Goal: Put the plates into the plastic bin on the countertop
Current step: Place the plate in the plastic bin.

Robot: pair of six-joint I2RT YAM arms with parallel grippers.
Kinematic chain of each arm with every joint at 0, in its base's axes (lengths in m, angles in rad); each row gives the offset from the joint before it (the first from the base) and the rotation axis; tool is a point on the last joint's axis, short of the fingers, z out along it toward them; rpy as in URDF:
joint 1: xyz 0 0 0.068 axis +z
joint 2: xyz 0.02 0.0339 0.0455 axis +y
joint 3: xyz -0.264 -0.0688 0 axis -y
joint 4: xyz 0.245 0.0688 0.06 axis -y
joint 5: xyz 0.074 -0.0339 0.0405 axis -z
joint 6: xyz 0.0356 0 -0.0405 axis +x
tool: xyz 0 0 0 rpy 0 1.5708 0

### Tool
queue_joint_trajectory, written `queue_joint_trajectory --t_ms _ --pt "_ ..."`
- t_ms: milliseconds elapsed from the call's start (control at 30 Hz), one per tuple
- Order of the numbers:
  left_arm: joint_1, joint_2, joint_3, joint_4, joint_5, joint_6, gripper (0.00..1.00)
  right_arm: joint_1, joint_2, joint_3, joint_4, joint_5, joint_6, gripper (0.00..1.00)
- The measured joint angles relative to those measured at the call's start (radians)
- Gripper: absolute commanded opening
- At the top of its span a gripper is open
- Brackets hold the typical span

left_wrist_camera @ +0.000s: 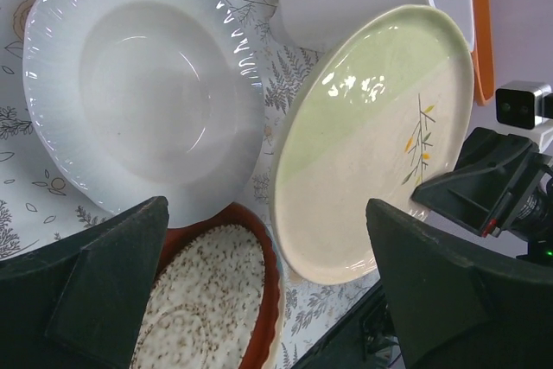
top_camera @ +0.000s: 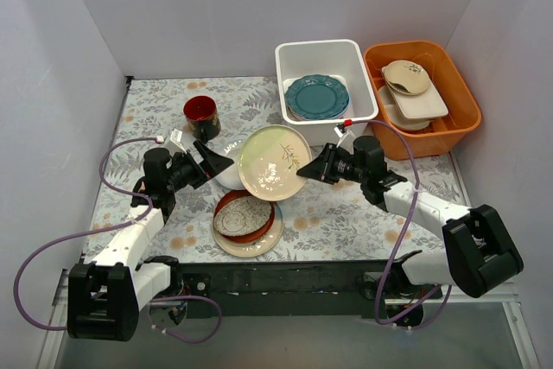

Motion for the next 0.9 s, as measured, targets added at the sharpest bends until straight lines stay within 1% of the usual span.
queue_joint_trajectory --t_ms 200,500,900 --pt "0.0 0.005 -0.002 0.0 -0.004 0.006 0.98 -0.023 -0.007 0.036 -0.049 -0.002 -0.011 0.01" --pt "0.0 0.038 -0.012 -0.011 -0.004 0.027 0.98 -0.06 -0.008 0.095 -0.077 -0.032 -0.02 0.01" --pt "0.0 0.056 -0.012 -0.017 -0.003 0.041 0.98 -0.144 0.021 0.211 -0.076 -0.098 -0.011 0.01"
